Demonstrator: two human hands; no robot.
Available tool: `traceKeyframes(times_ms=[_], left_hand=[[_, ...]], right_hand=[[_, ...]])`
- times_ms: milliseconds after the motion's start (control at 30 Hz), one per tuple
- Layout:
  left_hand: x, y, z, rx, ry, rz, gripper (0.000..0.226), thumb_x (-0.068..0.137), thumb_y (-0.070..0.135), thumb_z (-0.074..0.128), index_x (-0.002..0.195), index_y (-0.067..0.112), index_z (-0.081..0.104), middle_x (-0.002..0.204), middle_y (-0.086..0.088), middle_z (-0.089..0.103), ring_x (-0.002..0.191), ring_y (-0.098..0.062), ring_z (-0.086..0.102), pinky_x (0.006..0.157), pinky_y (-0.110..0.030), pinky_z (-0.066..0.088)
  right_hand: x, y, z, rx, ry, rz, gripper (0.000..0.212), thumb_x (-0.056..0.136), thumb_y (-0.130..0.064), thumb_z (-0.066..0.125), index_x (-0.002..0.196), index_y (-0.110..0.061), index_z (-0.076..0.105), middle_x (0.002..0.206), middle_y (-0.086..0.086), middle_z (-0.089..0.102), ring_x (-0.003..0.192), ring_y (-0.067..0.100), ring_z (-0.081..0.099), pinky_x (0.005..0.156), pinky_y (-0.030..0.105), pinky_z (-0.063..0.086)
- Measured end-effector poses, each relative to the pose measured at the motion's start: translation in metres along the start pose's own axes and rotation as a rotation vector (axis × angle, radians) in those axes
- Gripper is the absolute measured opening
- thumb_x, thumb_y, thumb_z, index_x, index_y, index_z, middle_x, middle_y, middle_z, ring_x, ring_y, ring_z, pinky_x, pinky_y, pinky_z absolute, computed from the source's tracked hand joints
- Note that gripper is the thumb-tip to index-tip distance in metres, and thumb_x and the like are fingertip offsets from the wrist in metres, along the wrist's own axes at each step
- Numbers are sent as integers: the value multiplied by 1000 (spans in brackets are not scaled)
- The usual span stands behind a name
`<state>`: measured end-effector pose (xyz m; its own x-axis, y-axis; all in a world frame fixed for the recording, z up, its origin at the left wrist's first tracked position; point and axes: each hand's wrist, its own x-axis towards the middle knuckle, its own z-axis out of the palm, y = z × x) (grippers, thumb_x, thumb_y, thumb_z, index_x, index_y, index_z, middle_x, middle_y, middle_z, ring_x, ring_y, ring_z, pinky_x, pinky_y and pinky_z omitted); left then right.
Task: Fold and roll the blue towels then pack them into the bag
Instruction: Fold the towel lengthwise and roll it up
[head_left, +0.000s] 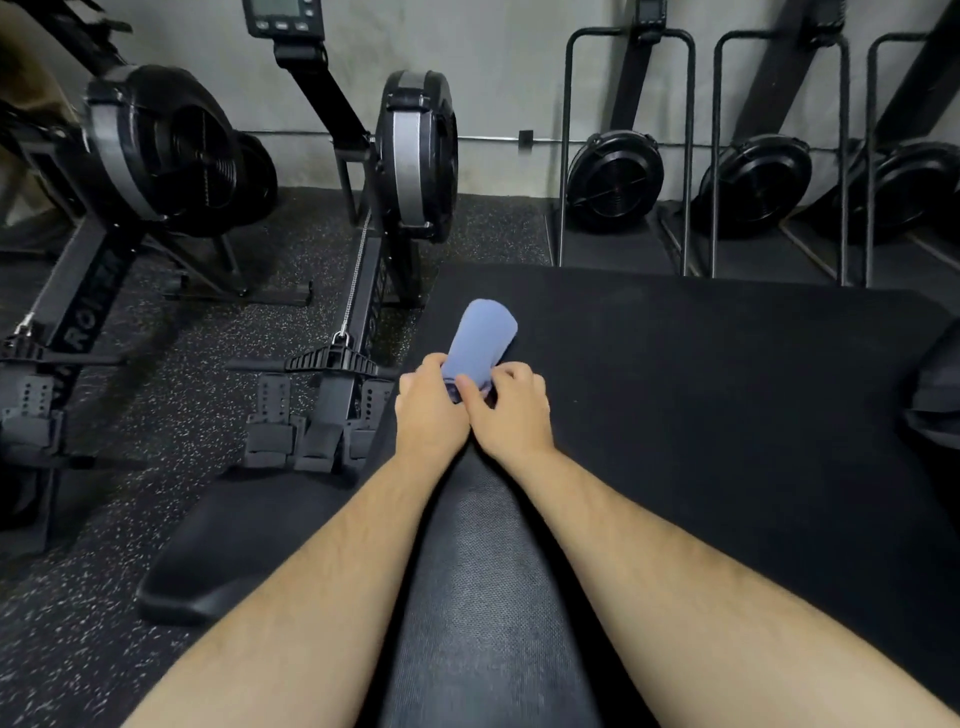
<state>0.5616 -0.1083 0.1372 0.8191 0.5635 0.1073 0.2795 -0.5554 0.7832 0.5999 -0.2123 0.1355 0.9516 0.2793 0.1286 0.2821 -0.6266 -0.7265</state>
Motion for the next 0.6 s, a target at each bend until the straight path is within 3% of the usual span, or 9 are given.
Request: traceKeyframes(times_ms=[100,233,333,400,467,533,600], left_hand=[[8,-10,7,-11,73,48,62,71,62,76,116,22,63,107,0,59,101,-25,60,85,-47,55],[5,-7,6,-52,77,66,63,64,67,73,108,23,62,101,7,64,98,-21,63,86,-47,54],[-1,-4,1,-24,56,59,76,62,67,72,122,22,60,111,3,65,106,-23,61,92,-48,52],[-6,-5,-3,-40,33,35,89,64,60,75,140,19,51,125,-3,62,117,-25,57,99,-47,50],[-14,-6,-7,-46,14,33,82,69,48,75,140,17,49,128,-6,61,119,-25,57,100,-46,50],[-20,-9,-9,-47,6,60,65,77,38,75,135,17,52,129,-7,61,119,-26,57,100,-39,49],[-25,-12,-11,-49,-17,65,73,83,32,75,147,17,44,144,-7,54,132,-24,49,104,-30,40]], right_hand=[[-1,3,6,-67,45,-51,42,97,-61,43,72,-28,46,104,-8,53,107,17,42,96,36,38],[0,2,4,-60,77,-83,38,97,-58,40,86,-24,53,102,-6,60,112,24,46,96,42,43],[-4,3,6,-96,59,-42,46,96,-63,38,87,-23,60,126,-3,55,125,22,38,109,40,34],[-6,1,5,-124,45,-37,49,93,-65,37,81,-22,57,121,-3,57,121,21,40,107,40,36],[-10,1,3,-139,54,-33,52,89,-67,36,78,-20,54,110,-3,58,113,22,43,101,41,42],[-14,2,3,-147,66,-26,52,90,-67,39,86,-18,55,108,-2,57,112,23,45,97,40,43],[-19,2,1,-135,74,-22,50,92,-64,46,98,-15,56,115,-1,57,117,24,44,98,39,43]])
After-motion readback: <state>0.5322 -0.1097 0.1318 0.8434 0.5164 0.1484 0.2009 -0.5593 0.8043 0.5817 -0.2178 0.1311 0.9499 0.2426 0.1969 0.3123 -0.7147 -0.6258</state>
